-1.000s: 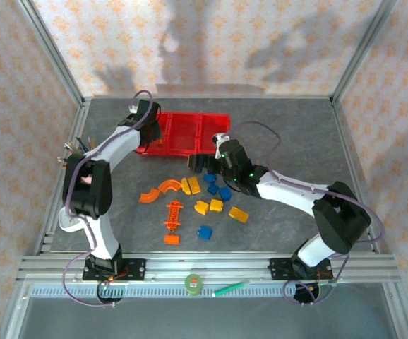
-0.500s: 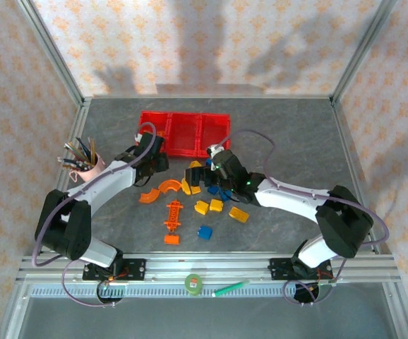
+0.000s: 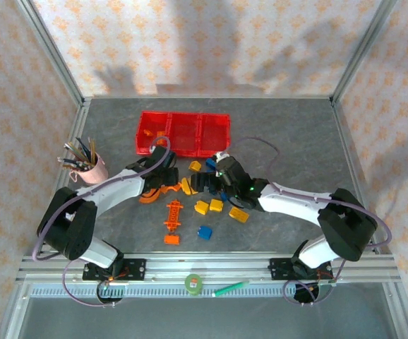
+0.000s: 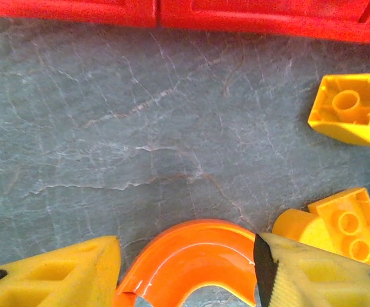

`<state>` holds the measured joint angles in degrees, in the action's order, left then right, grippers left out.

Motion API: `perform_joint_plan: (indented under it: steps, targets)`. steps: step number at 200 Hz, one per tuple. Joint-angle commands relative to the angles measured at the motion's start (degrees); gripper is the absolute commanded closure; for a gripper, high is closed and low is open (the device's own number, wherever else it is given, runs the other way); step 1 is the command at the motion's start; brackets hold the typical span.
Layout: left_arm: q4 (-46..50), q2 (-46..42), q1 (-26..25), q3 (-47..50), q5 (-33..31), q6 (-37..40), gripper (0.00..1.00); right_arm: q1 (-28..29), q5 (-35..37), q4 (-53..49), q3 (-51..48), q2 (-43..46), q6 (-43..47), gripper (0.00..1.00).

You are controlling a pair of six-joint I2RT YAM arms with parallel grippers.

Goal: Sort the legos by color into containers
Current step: Pick up the lego from the center of the table.

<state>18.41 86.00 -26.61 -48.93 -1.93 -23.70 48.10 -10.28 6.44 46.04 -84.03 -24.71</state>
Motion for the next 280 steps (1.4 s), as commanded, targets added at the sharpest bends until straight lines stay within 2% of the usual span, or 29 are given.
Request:
perform_joint_plan:
  steps: [1,39,101,171,225,280]
  targets:
    - [0.3,2.7,-0.2,-1.4,-2.0,2.0,0.42,0.4,1.9,0.3,-0.8,1.8,-0.9,0.0]
    - [0.9,5.3,-0.2,-1.5,-4.7,1.6,0.43,0.4,1.9,0.5,-1.0,1.8,-0.9,0.0]
    - [-0.1,7.8,0.7,-0.8,-3.2,1.2,0.49,0.4,2.1,0.9,-1.0,1.7,-1.0,0.0]
    - [-1.8,8.3,2.8,0.4,0.4,0.5,0.66,0.4,2.2,1.4,-1.0,1.1,-1.0,0.0]
    - [-2.0,7.8,3.0,2.2,0.4,-0.3,0.79,0.3,2.3,1.4,-0.6,0.3,-1.0,0.0]
    - [-3.2,6.9,3.1,3.8,1.9,-1.2,0.97,0.4,2.2,1.6,-0.4,0.0,-1.0,0.0]
